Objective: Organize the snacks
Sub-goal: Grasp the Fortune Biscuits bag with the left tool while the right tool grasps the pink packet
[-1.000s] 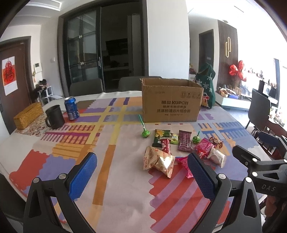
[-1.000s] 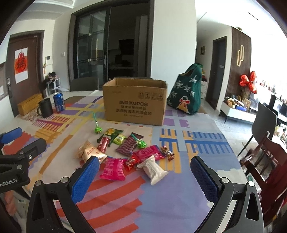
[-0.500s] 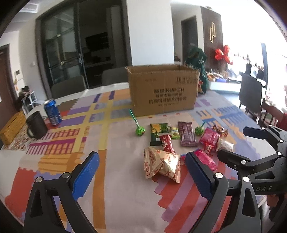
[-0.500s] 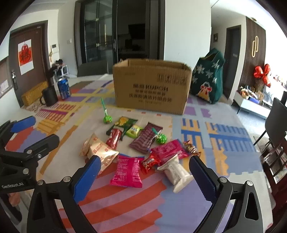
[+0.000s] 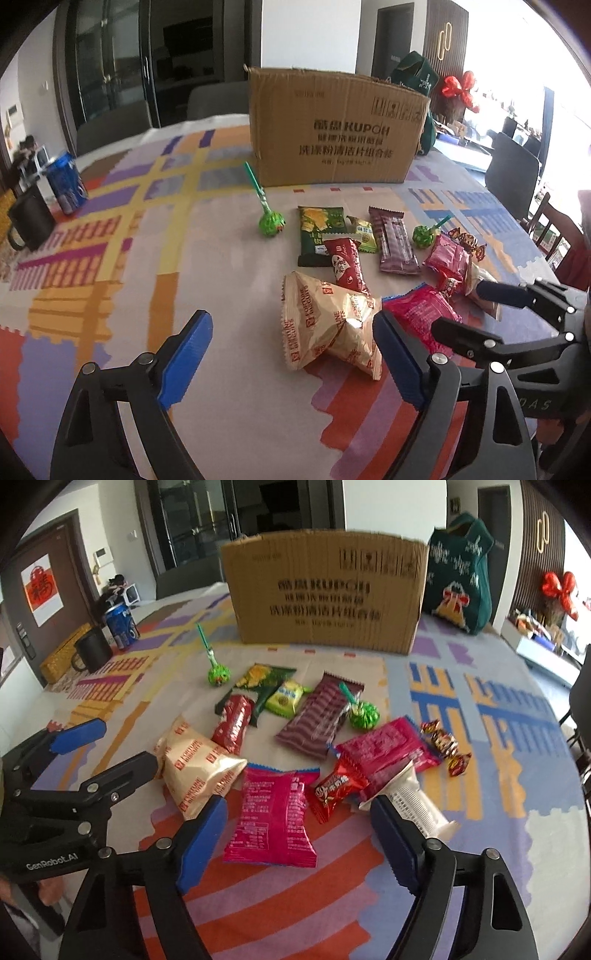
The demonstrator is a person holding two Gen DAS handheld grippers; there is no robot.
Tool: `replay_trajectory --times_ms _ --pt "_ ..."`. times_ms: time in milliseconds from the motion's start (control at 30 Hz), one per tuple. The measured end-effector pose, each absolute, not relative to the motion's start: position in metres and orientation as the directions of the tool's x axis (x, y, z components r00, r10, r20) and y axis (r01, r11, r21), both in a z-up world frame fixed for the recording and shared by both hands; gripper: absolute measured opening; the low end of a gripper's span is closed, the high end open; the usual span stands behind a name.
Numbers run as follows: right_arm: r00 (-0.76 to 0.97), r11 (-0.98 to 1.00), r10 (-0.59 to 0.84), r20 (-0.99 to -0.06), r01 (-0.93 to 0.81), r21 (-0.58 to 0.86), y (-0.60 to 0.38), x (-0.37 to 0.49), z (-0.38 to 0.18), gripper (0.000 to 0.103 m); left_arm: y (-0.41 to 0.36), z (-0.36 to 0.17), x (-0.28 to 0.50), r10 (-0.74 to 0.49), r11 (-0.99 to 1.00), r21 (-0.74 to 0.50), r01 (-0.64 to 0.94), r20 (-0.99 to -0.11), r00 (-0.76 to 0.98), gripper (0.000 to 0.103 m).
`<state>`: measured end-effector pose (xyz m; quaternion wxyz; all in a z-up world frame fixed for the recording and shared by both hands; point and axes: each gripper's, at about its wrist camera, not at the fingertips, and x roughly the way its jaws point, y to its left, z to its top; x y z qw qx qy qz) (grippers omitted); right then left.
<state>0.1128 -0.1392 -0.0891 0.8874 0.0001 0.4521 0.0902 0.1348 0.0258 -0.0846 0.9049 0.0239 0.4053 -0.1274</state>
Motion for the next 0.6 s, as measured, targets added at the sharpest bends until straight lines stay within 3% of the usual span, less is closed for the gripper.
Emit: replay_trajectory --times_ms 300,600 --pt "0.522 0.979 0.193 -0.831 -0.163 0.125 -0.139 0.121 -0.103 0.071 0.018 -0.103 0.156 -0.247 0.962 -0.131 0.239 -0.789 0.563 0.076" --pt "0.502 0.969 0.238 -0.832 -0.182 0.168 -0.136 0.129 -0.106 0.063 0.019 -0.108 0.161 -0.318 0.945 -0.224 0.237 -0.799 0.511 0.056"
